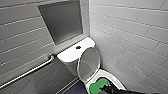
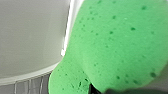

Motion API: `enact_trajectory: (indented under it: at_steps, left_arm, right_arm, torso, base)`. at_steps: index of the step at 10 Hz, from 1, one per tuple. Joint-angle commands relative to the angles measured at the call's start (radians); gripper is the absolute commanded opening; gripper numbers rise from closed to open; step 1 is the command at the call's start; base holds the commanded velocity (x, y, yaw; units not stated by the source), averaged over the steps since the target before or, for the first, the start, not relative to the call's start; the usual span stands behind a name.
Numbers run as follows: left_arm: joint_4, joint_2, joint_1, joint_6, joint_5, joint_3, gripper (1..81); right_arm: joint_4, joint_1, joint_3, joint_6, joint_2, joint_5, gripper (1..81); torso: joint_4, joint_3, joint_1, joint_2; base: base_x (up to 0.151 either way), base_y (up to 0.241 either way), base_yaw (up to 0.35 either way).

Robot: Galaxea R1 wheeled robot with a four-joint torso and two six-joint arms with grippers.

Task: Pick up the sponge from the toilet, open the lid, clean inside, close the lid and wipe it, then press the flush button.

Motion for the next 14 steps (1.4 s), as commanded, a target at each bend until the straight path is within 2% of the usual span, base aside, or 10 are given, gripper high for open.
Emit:
enact_trajectory:
  at_steps: [1,3,7,11,14]
  left_arm:
    - [0.008,-0.007,0.033,0.006,0.077,0.015,81.1]
    - [0.010,-0.005,0.033,0.006,0.077,0.015,81.1]
    - [0.011,0.004,0.030,0.008,0.077,0.015,81.1]
    - [0.013,0.010,0.029,0.008,0.077,0.004,81.1]
    - [0.013,0.018,0.027,0.008,0.077,-0.011,81.1]
  right_arm:
    - [-0.030,0.090,-0.120,-0.004,0.092,-0.032,1.0]
    - [-0.068,0.054,-0.041,-0.006,0.013,-0.026,1.0]
    - [-0.073,0.021,0.214,-0.006,-0.224,0.005,1.0]
    - [-0.073,0.009,0.375,-0.006,-0.357,0.009,1.0]
    - [-0.090,-0.071,0.443,-0.006,-0.437,0.011,1.0]
  torso:
    - [0.000,0.000,0.000,0.000]
    - [0.000,0.000,0.000,0.000]
    - [0.000,0.000,0.000,0.000]
    - [0.000,0.000,0.000,0.000]
    - [0.000,0.000,0.000,0.000]
  base:
    - [0.000,0.000,0.000]
    - [0.000,0.000,0.000]
    - [0.000,0.000,0.000]
    - [0.000,0.000,0.000]
    - [0.000,0.000,0.000]
